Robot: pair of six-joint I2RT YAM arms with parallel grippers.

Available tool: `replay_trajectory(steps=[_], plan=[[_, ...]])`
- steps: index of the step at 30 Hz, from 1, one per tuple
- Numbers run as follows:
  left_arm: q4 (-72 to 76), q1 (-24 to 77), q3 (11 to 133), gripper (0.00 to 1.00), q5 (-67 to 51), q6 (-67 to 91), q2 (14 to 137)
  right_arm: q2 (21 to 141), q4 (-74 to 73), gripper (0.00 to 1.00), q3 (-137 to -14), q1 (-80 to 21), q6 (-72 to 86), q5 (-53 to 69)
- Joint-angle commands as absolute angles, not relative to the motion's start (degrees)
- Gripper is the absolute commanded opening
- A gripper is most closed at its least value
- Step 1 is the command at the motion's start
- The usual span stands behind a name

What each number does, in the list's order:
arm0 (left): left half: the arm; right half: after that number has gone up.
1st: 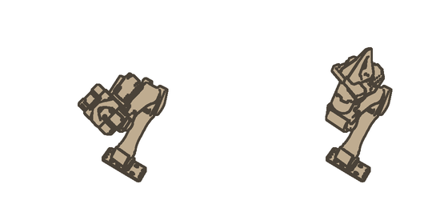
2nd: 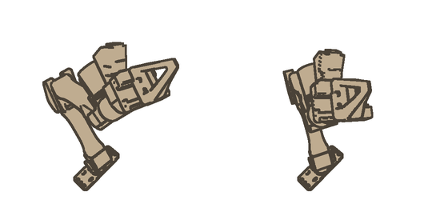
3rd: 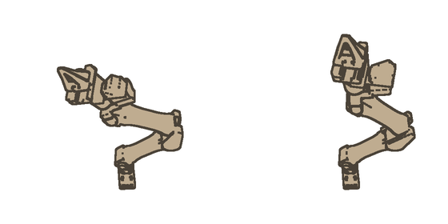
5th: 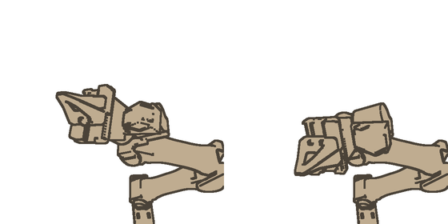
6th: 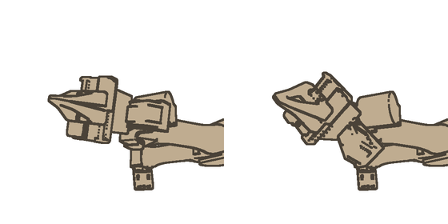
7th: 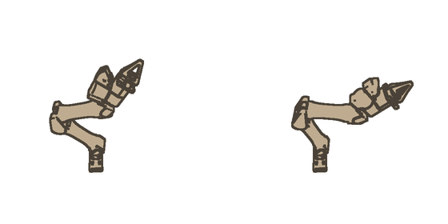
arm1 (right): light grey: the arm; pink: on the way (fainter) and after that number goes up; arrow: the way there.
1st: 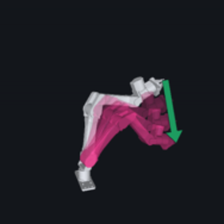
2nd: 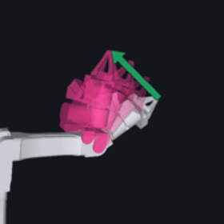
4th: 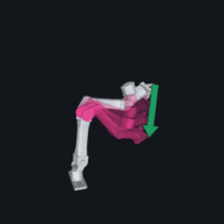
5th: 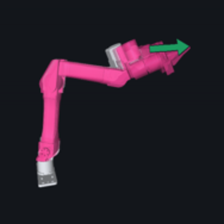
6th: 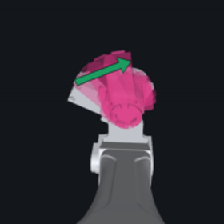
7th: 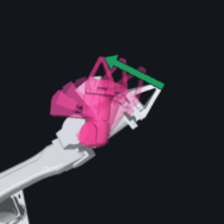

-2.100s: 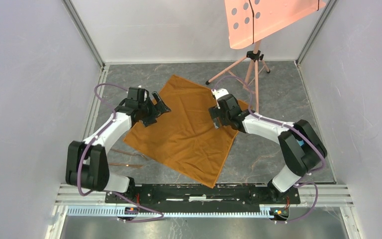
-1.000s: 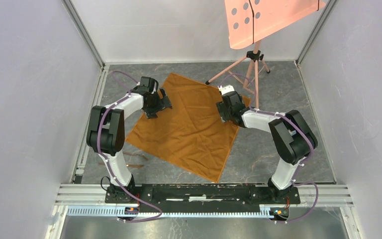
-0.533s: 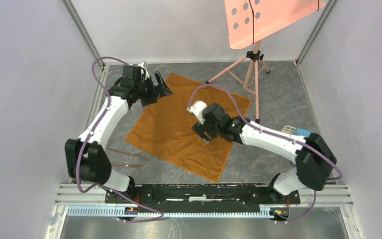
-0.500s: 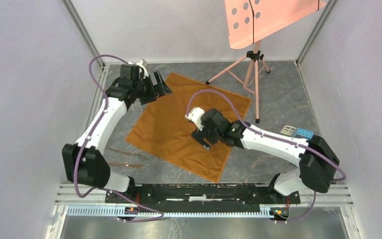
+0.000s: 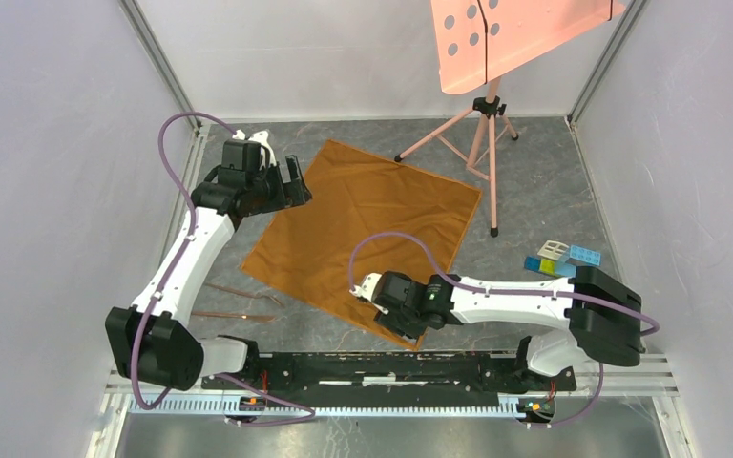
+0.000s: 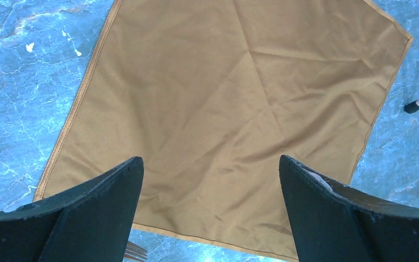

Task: Fold the napkin into a case and place the utensils inside
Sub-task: Smooth out the napkin at the center of the board, then pick up the flattened napkin from the center of the board.

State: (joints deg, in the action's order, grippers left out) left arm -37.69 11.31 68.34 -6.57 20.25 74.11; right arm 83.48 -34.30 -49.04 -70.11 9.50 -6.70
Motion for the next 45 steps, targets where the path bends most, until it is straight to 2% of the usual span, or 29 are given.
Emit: replay_trajectory(steps=[1, 4, 7, 10, 20, 31, 38, 43, 45], plan=[[-37.12, 11.09, 67.74, 1.00, -5.69, 16.71, 71.22, 85.26, -34.96, 0.45, -50.18, -71.78, 14.69, -7.78], [-37.07, 11.12, 67.33, 1.00, -6.11, 16.79, 70.84, 86.85, -36.78, 0.43, -51.98, -74.05, 15.68, -9.11], [-36.81, 11.07, 67.32, 1.00, -7.02, 16.79, 70.55, 88.12, -38.24, 0.51, -53.54, -76.00, 16.27, -10.71], [-36.43, 11.07, 67.08, 1.00, -7.90, 16.87, 70.57, 89.61, -39.48, 0.55, -54.39, -76.88, 16.19, -11.68], [-35.96, 11.09, 66.53, 1.00, -8.83, 16.96, 69.87, 90.08, -36.76, 0.58, -52.44, -77.08, 15.07, -10.78], [-35.96, 11.12, 66.27, 1.00, -8.86, 16.88, 69.96, 91.53, -33.41, 0.56, -48.75, -75.95, 14.51, -8.24], [-35.62, 11.16, 65.79, 1.00, -8.70, 17.04, 70.19, 90.95, -30.75, 0.26, -46.49, -74.44, 13.28, -6.87], [-35.59, 11.16, 64.69, 1.00, -8.85, 17.96, 70.88, 88.29, -30.60, 0.23, -48.03, -74.13, 12.48, -9.93], [-35.99, 11.16, 63.59, 1.00, -9.45, 19.10, 70.93, 86.96, -30.41, 0.18, -48.88, -73.77, 12.07, -10.57]])
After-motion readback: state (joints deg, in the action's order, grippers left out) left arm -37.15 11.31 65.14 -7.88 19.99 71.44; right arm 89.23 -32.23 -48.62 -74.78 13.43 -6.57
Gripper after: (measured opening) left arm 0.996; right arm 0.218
